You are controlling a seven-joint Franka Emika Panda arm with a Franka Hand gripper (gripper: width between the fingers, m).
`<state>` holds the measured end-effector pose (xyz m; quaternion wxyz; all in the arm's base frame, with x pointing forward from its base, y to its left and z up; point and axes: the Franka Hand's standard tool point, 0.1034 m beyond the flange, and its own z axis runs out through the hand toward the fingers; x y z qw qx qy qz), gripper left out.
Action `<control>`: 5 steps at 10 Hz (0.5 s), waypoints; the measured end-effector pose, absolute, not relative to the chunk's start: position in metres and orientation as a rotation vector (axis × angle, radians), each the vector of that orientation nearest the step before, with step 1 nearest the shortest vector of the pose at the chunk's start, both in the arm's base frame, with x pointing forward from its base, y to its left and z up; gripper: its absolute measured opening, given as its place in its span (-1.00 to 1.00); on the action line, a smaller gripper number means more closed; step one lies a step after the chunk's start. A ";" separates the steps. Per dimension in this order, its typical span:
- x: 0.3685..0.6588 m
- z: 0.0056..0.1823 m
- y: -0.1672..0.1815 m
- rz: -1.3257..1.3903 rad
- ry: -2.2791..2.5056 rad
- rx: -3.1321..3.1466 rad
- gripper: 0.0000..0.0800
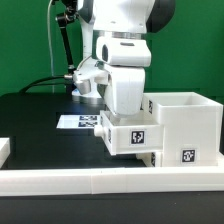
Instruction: Assemble drawer
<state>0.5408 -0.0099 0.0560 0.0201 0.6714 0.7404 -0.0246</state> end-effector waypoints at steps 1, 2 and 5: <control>0.542 0.057 -0.003 -0.083 2.305 2.074 -0.89; 0.543 0.058 -0.002 -0.102 2.312 2.055 -0.89; 0.544 0.061 -0.002 -0.147 2.320 2.047 -0.89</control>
Offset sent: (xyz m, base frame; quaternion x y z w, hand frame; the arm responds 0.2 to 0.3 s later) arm 0.0056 0.0250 0.0011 0.0315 -0.0270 -0.0498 0.9979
